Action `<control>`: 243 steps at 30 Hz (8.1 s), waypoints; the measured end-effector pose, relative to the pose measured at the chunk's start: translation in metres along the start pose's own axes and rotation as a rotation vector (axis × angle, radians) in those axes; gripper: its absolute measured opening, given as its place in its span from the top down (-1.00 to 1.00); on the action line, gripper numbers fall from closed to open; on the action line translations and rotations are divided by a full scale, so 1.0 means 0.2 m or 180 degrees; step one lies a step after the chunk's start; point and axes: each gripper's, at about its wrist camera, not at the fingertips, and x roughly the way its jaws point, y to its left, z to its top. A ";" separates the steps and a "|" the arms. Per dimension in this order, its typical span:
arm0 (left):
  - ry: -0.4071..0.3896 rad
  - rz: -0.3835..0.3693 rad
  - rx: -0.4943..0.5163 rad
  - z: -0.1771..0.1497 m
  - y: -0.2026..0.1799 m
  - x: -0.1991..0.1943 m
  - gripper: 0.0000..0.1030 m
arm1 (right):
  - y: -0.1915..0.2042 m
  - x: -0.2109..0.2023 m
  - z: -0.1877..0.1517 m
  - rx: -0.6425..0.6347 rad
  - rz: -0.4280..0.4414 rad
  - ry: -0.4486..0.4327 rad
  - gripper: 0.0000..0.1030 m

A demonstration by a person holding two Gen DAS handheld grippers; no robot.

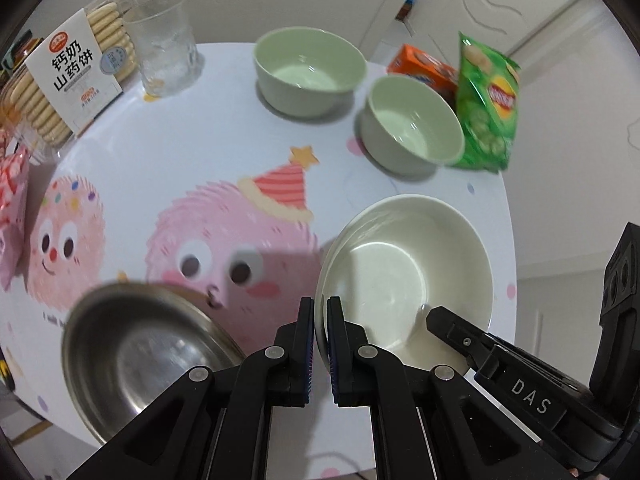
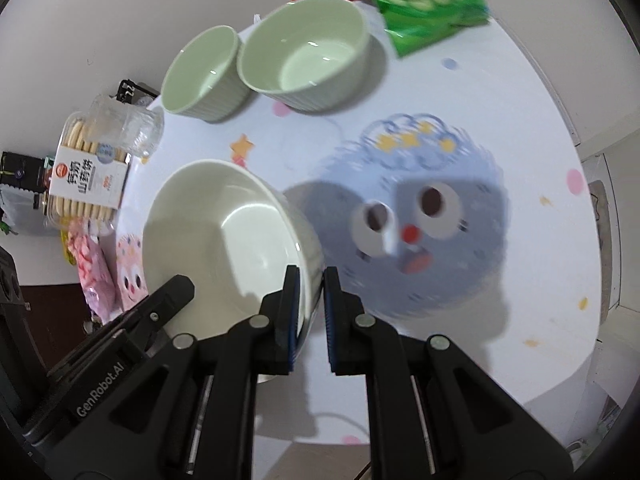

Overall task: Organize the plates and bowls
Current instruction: 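Lift the cream bowl with both grippers and carry it toward the steel bowls, then set the cream bowl on the table beside the steel bowls and open both grippers, then move both grippers to the large pale green bowl and grip its rim, then lift the pale green bowl and carry it toward the cream bowl, then lower the pale green bowl into the cream bowl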

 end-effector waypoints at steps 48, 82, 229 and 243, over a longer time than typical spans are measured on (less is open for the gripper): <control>-0.0118 0.0462 -0.0184 -0.30 -0.09 0.13 0.24 | -0.30 0.02 -0.09 -0.0575 0.0067 0.0171 0.04; -0.0248 0.0194 -0.0624 0.57 0.24 0.05 -1.00 | 0.19 -0.08 0.69 -0.0776 0.0089 -0.0136 -1.00; 0.0061 0.0503 -0.0135 -0.33 -0.07 0.05 0.84 | -0.09 -0.03 -0.20 -0.1466 -0.0310 0.0283 0.77; 0.0116 0.0572 -0.0090 -0.33 -0.06 0.10 0.77 | -0.08 0.00 -0.21 -0.1586 -0.0391 0.0276 0.75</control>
